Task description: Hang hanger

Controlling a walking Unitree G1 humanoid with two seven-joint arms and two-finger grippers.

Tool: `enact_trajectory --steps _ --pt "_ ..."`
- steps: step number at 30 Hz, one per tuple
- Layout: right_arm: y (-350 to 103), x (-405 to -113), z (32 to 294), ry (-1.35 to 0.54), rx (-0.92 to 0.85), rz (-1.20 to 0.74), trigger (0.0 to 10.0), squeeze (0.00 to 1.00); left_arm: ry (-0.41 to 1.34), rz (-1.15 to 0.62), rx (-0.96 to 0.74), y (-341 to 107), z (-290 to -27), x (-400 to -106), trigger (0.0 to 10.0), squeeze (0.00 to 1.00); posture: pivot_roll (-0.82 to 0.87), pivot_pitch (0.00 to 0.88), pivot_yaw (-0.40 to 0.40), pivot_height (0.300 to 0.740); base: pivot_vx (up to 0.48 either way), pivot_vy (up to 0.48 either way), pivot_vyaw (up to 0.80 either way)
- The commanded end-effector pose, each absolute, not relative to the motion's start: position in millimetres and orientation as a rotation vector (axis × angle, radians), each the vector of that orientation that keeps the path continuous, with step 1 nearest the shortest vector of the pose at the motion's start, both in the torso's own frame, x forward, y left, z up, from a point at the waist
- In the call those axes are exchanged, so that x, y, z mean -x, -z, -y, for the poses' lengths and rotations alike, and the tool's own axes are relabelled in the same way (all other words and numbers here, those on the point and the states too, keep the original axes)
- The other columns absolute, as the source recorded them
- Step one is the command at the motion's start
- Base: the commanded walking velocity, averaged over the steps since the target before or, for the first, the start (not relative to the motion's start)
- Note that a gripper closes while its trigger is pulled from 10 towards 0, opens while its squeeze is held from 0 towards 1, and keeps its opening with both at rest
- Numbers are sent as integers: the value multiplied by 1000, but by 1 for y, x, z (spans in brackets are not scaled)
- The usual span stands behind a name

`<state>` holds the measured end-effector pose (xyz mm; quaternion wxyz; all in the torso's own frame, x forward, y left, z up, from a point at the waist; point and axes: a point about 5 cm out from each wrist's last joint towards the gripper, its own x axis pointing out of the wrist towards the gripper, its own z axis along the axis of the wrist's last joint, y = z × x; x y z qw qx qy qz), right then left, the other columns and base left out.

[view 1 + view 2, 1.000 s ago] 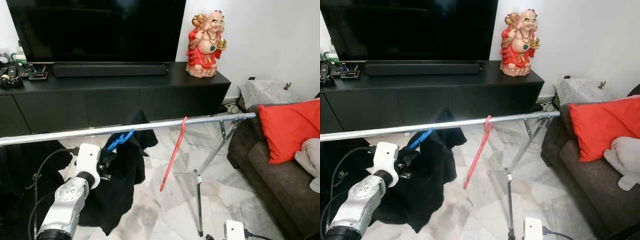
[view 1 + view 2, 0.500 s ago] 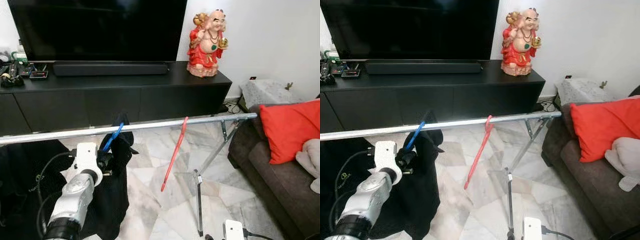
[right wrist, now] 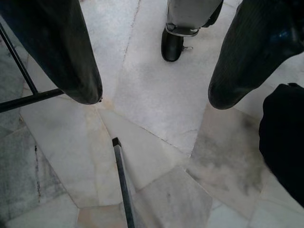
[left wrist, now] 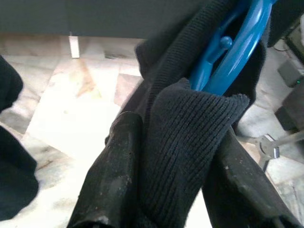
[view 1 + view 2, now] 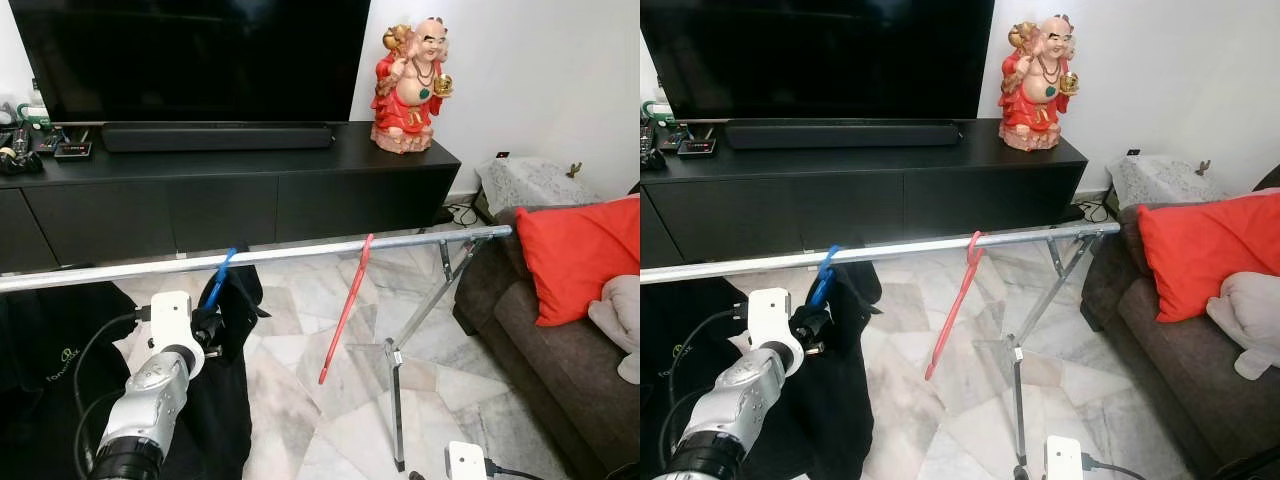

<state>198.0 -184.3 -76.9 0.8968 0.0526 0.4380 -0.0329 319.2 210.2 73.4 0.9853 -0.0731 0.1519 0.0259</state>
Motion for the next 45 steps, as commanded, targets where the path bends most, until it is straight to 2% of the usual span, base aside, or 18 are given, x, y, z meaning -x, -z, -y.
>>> enact_trajectory --steps 1,15,18,20,21,22,23,24,26,28,30,32,35,36,37,38,45 --pt "79 -193 187 80 -109 -926 10000 0 -12 -271 156 -80 -208 -319 10000 1000 140 43 -122 740 0 0 0" --pt "80 -192 185 76 -109 -929 10000 0 209 -188 128 -97 -208 -283 10000 1000 148 41 -111 740 0 0 0" --pt "80 -191 185 78 -108 -930 10000 0 212 -67 170 -110 -217 -273 10000 1000 152 37 -109 740 0 0 0" --pt "81 -191 184 77 -106 -933 10000 0 184 25 310 -117 -227 -267 10000 1000 162 31 -108 740 0 0 0" --pt "81 -191 184 77 -106 -933 10000 0 184 25 310 -117 -227 -267 10000 1000 162 31 -108 740 0 0 0" --pt "81 -191 184 77 -107 -933 10000 0 155 45 344 -116 -234 -265 10000 686 162 31 -108 740 0 0 0" --pt "81 -191 184 77 -107 -934 10000 0 118 50 345 -114 -242 -263 10000 686 157 23 -105 740 0 0 0" --pt "81 -190 184 79 -110 -933 10000 0 -14 3 285 -99 -264 -257 10000 0 153 12 -100 740 0 0 0" --pt "81 -190 184 82 -112 -932 10000 0 -108 -31 267 -89 -279 -250 10000 0 153 12 -100 740 0 0 0" --pt "81 -190 184 82 -111 -933 10000 0 -124 -32 279 -86 -283 -247 10000 0 152 5 -96 740 0 0 0" --pt "82 -189 185 88 -108 -935 10000 0 -188 -208 175 -51 -293 -230 10000 0 158 0 -93 740 0 0 0" --pt "82 -189 185 89 -107 -936 10000 0 -190 -253 149 -43 -292 -227 10000 0 158 0 -93 740 0 0 0" --pt "82 -188 184 88 -105 -939 10000 0 -255 -454 87 -8 -294 -213 10000 0 160 0 -89 740 0 0 0" --pt "82 -188 184 88 -104 -939 10000 0 -271 -603 13 15 -293 -202 10000 0 164 0 -89 740 0 0 0" --pt "82 -188 184 88 -104 -939 10000 0 -255 -663 -10 25 -289 -196 10000 0 164 0 -89 740 0 0 0" --pt "83 -187 183 87 -105 -940 10000 0 -248 -795 -34 45 -283 -180 10000 0 165 0 -85 740 0 0 0" --pt "83 -187 183 87 -104 -946 10000 0 -243 -982 -22 79 -262 -146 10000 0 151 0 -79 740 0 0 0"
